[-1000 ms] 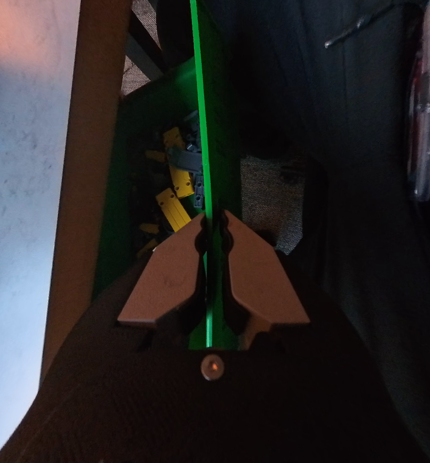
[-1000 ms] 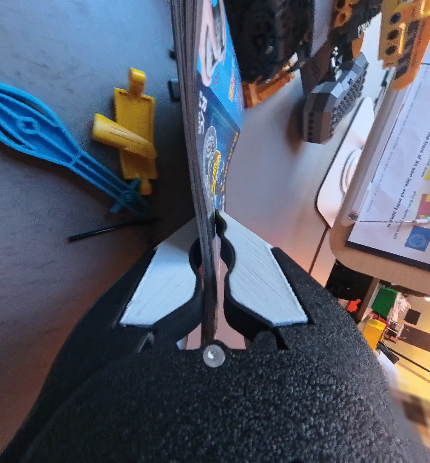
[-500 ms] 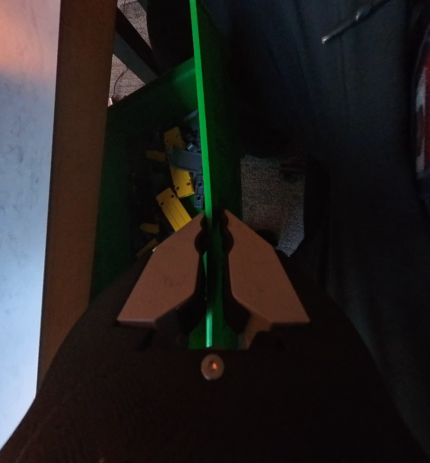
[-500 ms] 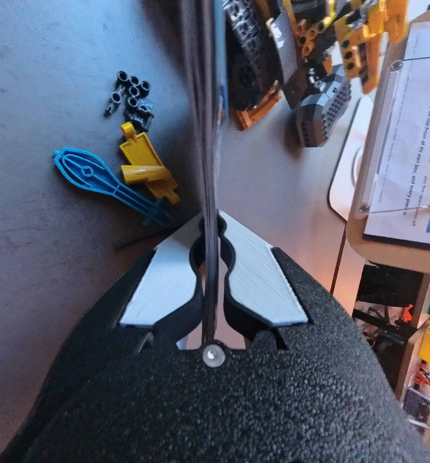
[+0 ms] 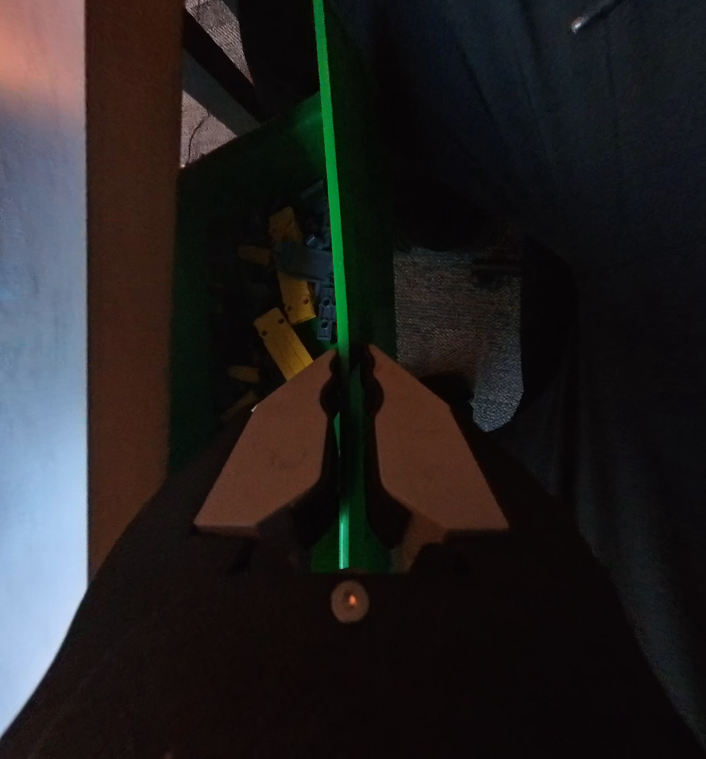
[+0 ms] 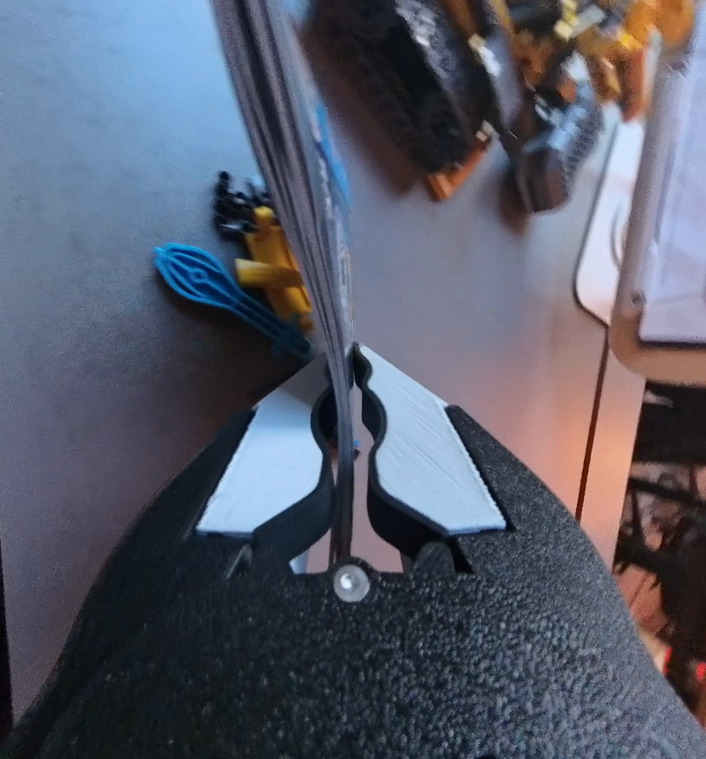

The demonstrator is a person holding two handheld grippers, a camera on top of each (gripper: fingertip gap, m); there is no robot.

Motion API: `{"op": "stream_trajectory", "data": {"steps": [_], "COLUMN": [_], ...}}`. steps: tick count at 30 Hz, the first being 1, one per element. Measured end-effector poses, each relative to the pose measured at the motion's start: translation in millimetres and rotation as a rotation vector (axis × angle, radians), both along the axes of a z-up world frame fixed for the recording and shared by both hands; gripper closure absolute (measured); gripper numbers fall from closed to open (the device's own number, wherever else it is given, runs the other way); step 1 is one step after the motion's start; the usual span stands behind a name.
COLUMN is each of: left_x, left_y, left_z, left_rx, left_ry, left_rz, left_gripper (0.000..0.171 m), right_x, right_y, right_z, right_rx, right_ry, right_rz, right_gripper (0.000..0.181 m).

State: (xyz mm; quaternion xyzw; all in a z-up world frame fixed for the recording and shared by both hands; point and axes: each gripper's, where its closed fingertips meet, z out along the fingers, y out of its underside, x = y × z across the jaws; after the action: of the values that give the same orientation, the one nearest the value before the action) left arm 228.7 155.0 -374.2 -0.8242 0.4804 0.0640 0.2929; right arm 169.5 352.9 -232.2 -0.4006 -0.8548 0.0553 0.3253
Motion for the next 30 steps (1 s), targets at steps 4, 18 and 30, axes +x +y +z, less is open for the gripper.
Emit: {"op": "stream_trajectory", "data": {"steps": [4,18,30], "left_x": [2,2,-8], "left_y": [4,-2,-11], "left_z": [5,1,2], "left_rx": [0.015,0.017,0.037], "left_ry": [0.019,0.048,0.088], "left_rz": [-0.022,-0.03,-0.025], "left_gripper": [0.166,0.164,0.165], "right_x": [30,70,40], "right_y": [68,63,-5], "right_z": [18,-33,-33], "right_rx": [-0.008,-0.355,-0.594], "right_ry": [0.05,-0.234,-0.199], "right_rz": [-0.302,-0.737,-0.696], "right_gripper": [0.181,0.181,0.181]}}
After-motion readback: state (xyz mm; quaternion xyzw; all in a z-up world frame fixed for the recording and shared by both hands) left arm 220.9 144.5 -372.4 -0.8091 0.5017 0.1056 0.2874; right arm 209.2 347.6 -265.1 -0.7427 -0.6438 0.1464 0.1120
